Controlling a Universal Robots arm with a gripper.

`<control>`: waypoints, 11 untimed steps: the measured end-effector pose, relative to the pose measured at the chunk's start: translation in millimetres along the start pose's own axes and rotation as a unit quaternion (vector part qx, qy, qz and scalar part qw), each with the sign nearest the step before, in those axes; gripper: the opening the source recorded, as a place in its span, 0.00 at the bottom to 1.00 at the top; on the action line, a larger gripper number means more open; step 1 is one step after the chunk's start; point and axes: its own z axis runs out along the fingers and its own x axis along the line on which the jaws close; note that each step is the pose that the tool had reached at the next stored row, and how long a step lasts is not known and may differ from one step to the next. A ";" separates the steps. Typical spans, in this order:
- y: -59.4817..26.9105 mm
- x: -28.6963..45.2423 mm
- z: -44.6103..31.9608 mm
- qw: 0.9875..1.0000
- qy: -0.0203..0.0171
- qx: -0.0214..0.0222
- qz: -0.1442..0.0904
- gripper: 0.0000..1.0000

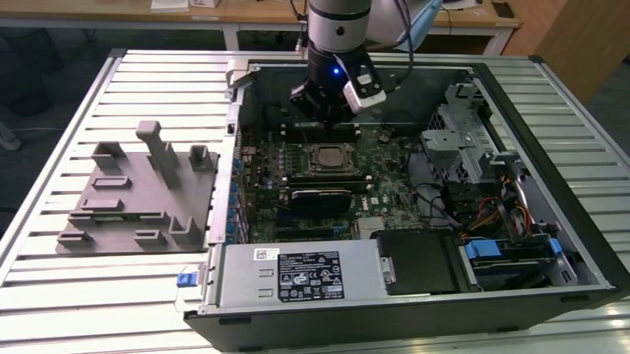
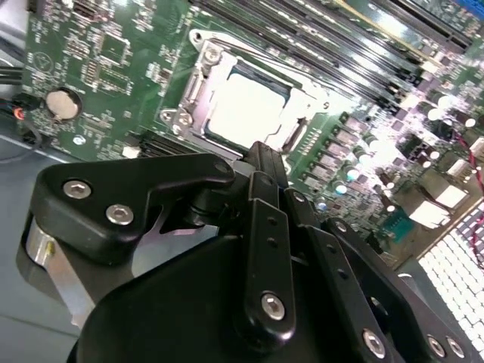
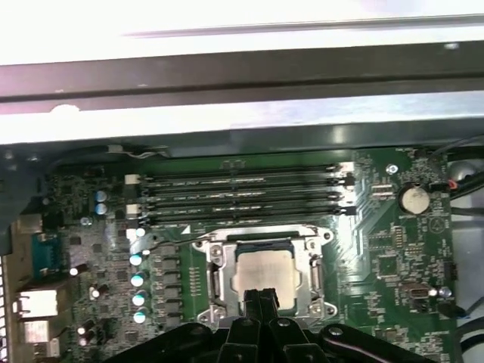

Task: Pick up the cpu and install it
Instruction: 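Close the cpu cover, then install the first cpu locking lever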

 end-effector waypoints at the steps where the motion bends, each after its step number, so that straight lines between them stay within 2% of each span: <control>1: 0.3 -1.6 0.0 1.000 0.000 0.000 0.000 0.11; 11: 0.5 -2.3 -2.6 1.000 0.000 0.000 0.000 0.11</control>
